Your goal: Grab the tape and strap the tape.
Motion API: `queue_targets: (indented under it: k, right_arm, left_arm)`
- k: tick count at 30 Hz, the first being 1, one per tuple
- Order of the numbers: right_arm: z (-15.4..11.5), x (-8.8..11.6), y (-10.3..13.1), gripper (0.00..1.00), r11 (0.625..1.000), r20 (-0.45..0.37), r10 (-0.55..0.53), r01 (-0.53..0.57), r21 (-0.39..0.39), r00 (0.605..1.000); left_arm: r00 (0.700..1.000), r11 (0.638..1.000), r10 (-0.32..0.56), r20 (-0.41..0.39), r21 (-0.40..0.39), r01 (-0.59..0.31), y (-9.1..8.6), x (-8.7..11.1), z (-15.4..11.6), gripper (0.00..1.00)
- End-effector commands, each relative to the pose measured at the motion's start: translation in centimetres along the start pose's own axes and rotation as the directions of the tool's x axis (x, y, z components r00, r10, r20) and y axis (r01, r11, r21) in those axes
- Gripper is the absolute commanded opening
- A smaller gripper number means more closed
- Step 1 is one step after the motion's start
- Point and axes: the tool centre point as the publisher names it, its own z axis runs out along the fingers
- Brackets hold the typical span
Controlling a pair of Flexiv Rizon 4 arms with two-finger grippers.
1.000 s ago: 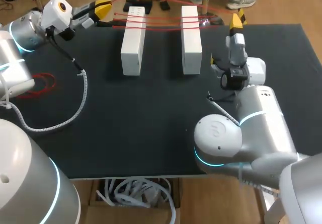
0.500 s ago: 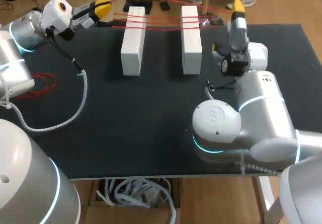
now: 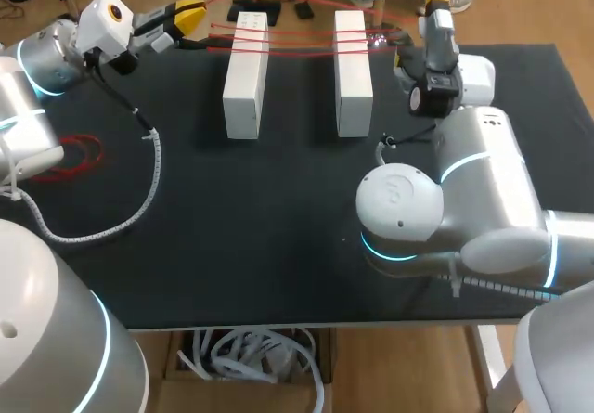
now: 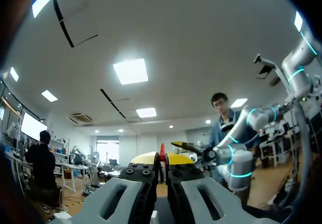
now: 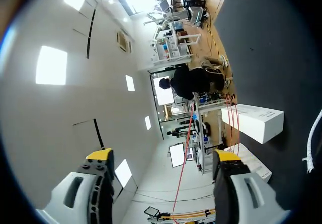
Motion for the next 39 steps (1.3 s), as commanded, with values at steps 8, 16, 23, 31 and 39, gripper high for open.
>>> queue_targets:
  k: [8,16,23,31,39]
  right_arm:
    - [2.0,-0.6,-1.0,0.8,1.0,0.004,0.023,-0.023,0.001,1.0]
    - [2.5,-0.3,-1.8,0.73,0.999,-0.012,0.05,-0.05,-0.002,0.999]
    - [2.5,0.6,-2.3,0.68,0.997,-0.036,0.071,-0.072,-0.007,0.997]
    - [2.3,1.0,-2.3,0.6,0.997,-0.049,0.077,-0.078,-0.015,0.996]
    - [2.4,1.0,-2.2,0.62,0.996,-0.052,0.078,-0.079,-0.027,0.996]
  left_arm:
    - [1.0,1.0,0.0,-0.003,0.001,0.0,0.1,-0.1,-0.1,0.0]
    - [1.0,1.0,0.0,-0.003,0.001,0.0,0.1,-0.1,-0.1,0.0]
    - [1.0,1.0,0.0,-0.003,0.001,0.0,0.1,-0.1,-0.1,0.0]
    - [1.0,1.0,0.0,-0.003,0.001,0.0,0.1,-0.1,-0.1,0.0]
    - [1.0,1.0,0.0,-0.003,0.001,0.0,0.1,-0.1,-0.1,0.0]
